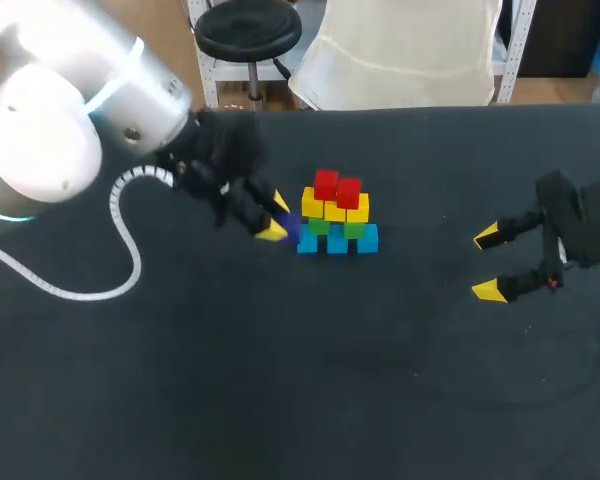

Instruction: Place the blue cubes, place green cubes on the blue cubes, place the yellow cubes on the green cubes, then place the red cubes on the yellow cubes, and place purple cube on the red cubes.

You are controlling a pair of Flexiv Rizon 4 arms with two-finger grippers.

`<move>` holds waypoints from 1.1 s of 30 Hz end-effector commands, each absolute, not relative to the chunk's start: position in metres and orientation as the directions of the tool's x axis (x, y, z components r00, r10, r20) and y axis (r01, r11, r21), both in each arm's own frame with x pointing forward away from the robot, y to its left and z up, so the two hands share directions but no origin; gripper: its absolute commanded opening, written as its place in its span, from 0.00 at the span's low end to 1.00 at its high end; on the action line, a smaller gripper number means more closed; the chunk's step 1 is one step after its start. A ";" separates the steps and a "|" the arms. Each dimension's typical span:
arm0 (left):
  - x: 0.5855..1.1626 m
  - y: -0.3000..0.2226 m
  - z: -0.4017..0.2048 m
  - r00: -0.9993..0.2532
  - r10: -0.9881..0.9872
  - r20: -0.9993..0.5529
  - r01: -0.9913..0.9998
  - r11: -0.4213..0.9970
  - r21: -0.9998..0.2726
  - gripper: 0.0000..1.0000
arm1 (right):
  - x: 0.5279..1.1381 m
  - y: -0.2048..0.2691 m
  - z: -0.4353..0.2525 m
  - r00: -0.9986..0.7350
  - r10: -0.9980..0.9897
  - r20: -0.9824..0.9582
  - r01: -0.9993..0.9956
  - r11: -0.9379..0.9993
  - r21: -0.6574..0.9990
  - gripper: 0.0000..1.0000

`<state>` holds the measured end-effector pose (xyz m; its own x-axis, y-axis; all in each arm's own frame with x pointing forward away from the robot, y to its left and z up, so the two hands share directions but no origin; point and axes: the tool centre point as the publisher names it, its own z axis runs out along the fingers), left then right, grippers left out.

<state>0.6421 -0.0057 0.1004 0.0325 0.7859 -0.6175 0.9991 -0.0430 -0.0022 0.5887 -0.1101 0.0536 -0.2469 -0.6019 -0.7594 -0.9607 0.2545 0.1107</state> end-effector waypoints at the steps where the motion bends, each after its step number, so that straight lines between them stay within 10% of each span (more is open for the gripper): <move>1: 0.655 -0.009 0.116 -0.016 0.821 -0.570 1.000 0.009 -0.015 0.00 | 0.590 -0.110 0.053 -0.246 -0.600 -0.761 -0.961 0.253 0.111 1.00; 33: 0.722 -0.068 0.125 0.093 0.852 -0.515 0.994 -0.111 -0.003 0.00 | 0.590 -0.110 0.053 -0.246 -0.600 -0.761 -0.961 0.253 0.111 1.00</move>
<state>0.7147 -0.0648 0.1277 0.0923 0.8544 -0.5114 0.9953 -0.0941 0.0226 0.5887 -0.1101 0.0536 -0.2470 -0.6018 -0.7595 -0.9607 0.2545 0.1108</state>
